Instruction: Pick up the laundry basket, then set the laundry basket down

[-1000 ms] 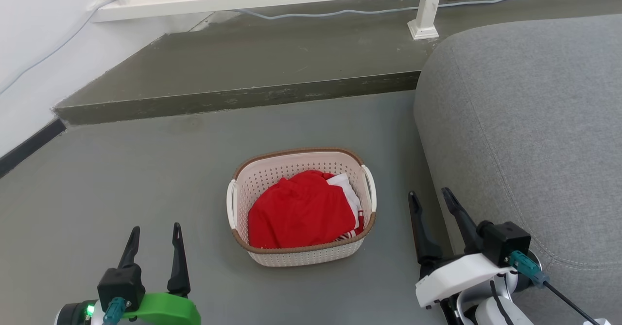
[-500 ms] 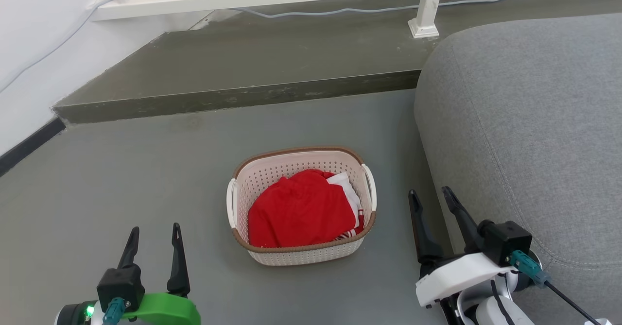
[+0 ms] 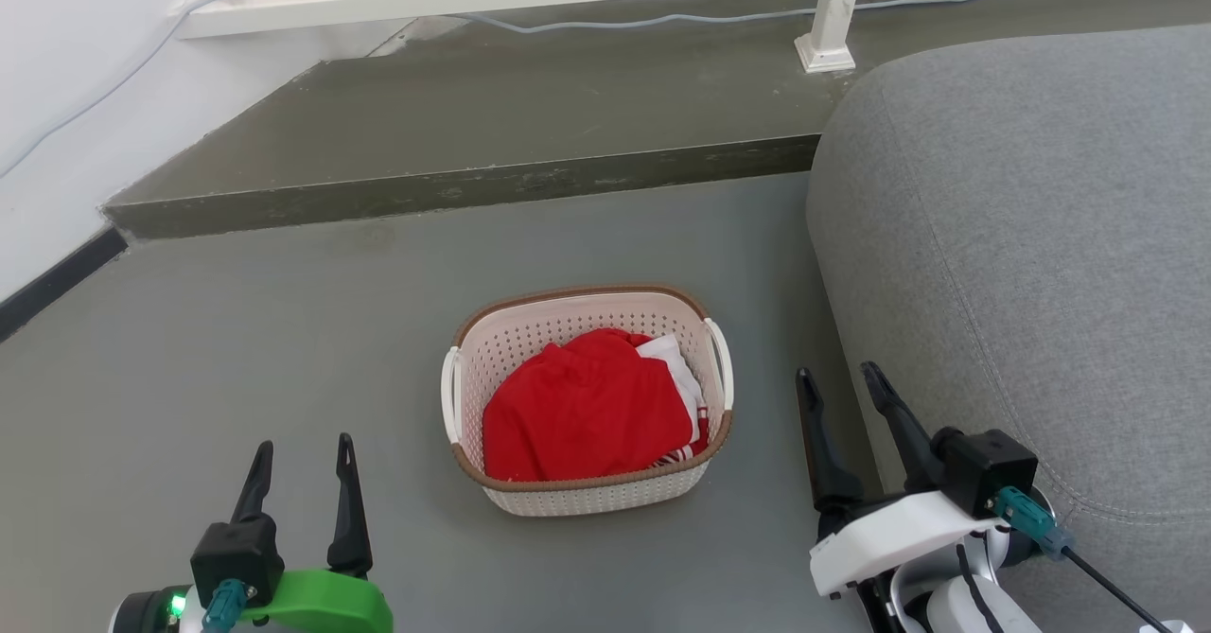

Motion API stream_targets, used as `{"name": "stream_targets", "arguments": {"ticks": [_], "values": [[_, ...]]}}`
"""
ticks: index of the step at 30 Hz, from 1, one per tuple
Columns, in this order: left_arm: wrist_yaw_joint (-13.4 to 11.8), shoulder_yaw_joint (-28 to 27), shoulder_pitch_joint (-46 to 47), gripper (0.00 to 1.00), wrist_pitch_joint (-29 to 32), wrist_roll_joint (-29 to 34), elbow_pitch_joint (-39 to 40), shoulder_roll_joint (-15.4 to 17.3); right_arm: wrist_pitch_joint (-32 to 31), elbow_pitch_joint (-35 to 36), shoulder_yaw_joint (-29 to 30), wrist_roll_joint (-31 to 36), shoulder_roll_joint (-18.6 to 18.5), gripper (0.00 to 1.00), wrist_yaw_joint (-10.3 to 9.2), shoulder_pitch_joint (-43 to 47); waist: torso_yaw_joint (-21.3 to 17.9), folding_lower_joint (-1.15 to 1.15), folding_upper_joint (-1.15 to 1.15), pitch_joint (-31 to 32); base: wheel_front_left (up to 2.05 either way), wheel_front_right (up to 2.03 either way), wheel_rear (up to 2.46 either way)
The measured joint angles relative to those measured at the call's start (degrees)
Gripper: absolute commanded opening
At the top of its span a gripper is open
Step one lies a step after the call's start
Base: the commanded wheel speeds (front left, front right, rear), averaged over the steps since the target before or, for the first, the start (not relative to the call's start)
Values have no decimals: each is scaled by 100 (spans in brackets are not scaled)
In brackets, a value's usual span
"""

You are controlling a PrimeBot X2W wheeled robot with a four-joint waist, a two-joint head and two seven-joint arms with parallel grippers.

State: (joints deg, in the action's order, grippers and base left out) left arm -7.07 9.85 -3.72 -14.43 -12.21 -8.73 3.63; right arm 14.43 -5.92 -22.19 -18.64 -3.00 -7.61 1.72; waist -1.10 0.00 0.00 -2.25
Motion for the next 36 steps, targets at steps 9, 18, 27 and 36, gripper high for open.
{"name": "stream_targets", "arguments": {"ticks": [9, 18, 27, 36], "values": [[0, 4, 0, 100, 0, 40, 1, -9, 0, 1, 10, 0, 1, 100, 0, 0, 4, 0, 0, -5, 0, 0, 0], [8, 43, -1, 0, 2, -16, -14, -53, -1, -29, 18, 0, 2, 0, 0, 2, 27, 0, 0, -4, 0, 0, 0], [52, 105, -44, 0, 12, -156, -286, -111, -9, -197, -15, -147, 0, 0, 3, 263, 30, 0, 0, -2, 0, 0, 0], [131, 98, -104, 0, 78, -766, -225, -111, -10, -34, 70, -742, 0, 0, 104, 360, 40, 0, 0, 11, 0, 0, 0]]}}
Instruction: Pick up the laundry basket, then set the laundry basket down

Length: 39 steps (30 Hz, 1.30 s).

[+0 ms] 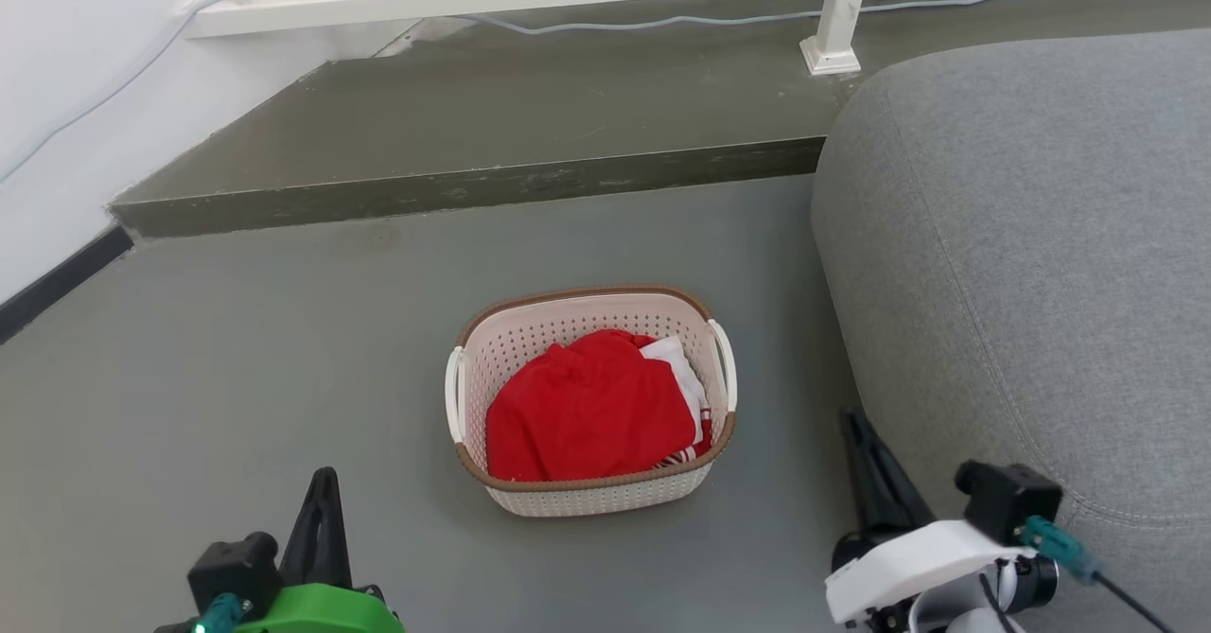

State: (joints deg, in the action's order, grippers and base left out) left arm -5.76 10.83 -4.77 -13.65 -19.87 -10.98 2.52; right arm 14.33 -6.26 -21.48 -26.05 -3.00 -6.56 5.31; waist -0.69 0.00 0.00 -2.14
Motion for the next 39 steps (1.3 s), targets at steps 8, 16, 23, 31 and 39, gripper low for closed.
{"name": "stream_targets", "arguments": {"ticks": [8, 16, 23, 31, 39], "values": [[119, -123, 2, 0, 157, -788, 24, -1, -115, 20, 247, -659, 0, 0, 29, -4, 7, 0, 0, 12, 0, 0, 0], [182, -220, 8, 0, 302, -1319, 22, -2, -238, 24, 434, -1243, -41, 0, 98, -11, 14, 0, 0, 25, 0, 0, 0], [276, -314, 15, 0, 426, -1858, 16, 1, -337, 21, 586, -1736, -71, 0, 153, -25, 19, 0, 0, 37, 0, 0, 0], [375, -397, 44, 0, 577, -2418, -9, 14, -465, -8, 758, -2320, -119, 0, 253, -86, 25, 0, 0, 52, 0, 0, 0], [466, -497, 130, 0, 713, -3014, -58, 30, -586, -76, 921, -2877, -158, 0, 367, -142, 31, 0, 0, 67, 0, 0, 0]]}}
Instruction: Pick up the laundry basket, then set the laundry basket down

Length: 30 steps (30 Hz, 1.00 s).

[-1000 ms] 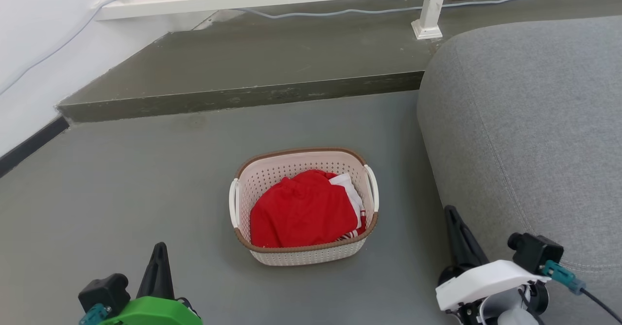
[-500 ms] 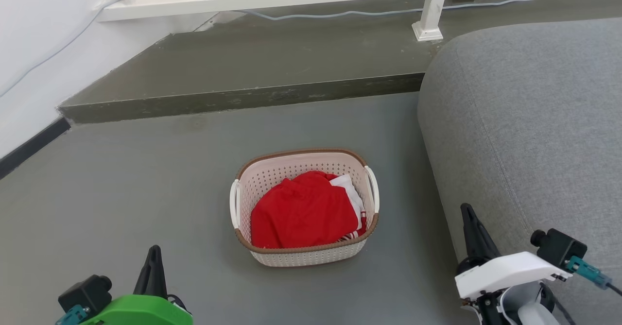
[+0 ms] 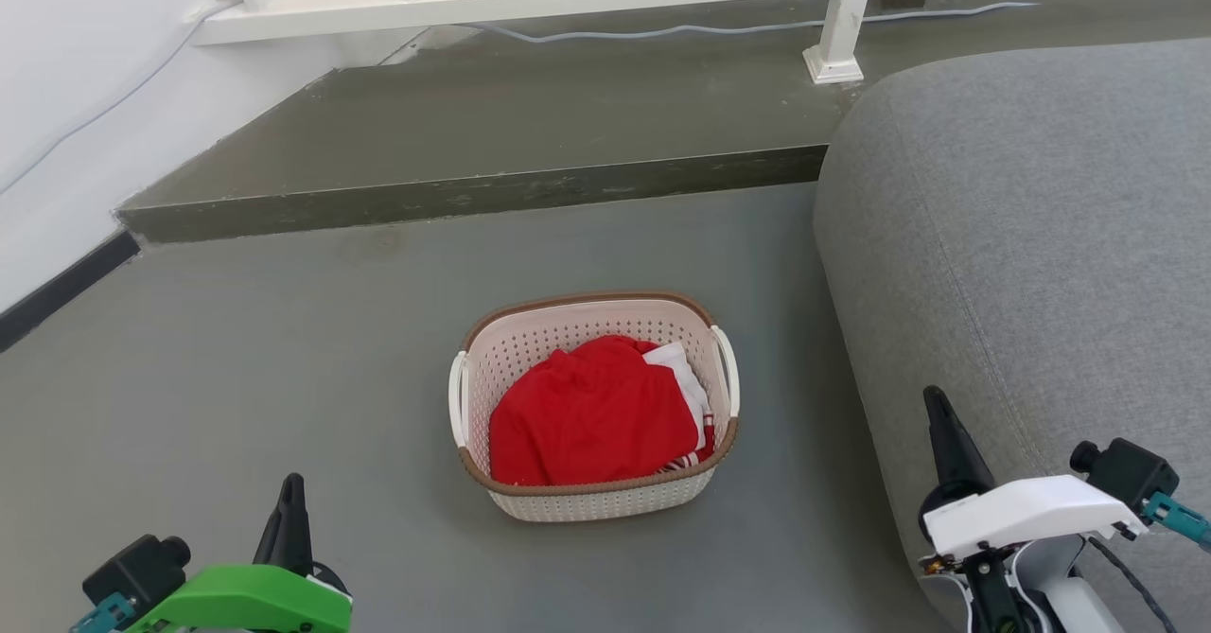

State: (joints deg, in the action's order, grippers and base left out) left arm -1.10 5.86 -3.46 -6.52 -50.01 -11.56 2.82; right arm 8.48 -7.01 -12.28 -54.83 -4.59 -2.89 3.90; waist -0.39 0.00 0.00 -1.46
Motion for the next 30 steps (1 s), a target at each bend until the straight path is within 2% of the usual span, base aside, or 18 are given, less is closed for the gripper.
{"name": "stream_targets", "arguments": {"ticks": [30], "values": [[363, -320, 266, 0, 482, -2176, -159, 64, -427, -303, 602, -2106, -112, 0, 422, -269, 20, 0, 0, 61, 0, 0, 0]]}}
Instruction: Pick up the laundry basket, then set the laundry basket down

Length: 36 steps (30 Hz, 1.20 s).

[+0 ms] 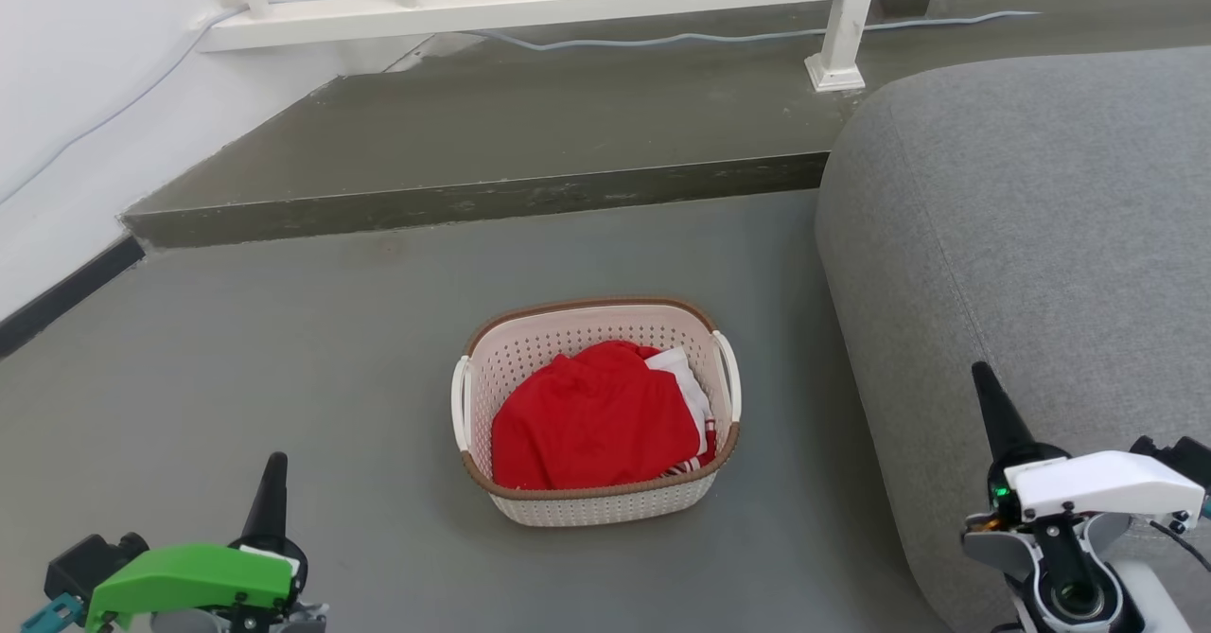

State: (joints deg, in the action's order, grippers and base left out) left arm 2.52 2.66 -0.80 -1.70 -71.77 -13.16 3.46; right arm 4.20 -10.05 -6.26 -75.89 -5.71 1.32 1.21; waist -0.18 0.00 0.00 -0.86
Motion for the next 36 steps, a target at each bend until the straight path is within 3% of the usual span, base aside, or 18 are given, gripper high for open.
{"name": "stream_targets", "arguments": {"ticks": [28, 36], "values": [[378, -291, 288, 0, 448, -2051, -156, 66, -386, -302, 569, -1954, -114, 0, 421, -260, 19, 0, 0, 57, 0, 0, 0], [430, -343, 321, 0, 500, -2335, -186, 69, -427, -357, 644, -2206, -123, 0, 470, -317, 21, 0, 0, 63, 0, 0, 0]]}}
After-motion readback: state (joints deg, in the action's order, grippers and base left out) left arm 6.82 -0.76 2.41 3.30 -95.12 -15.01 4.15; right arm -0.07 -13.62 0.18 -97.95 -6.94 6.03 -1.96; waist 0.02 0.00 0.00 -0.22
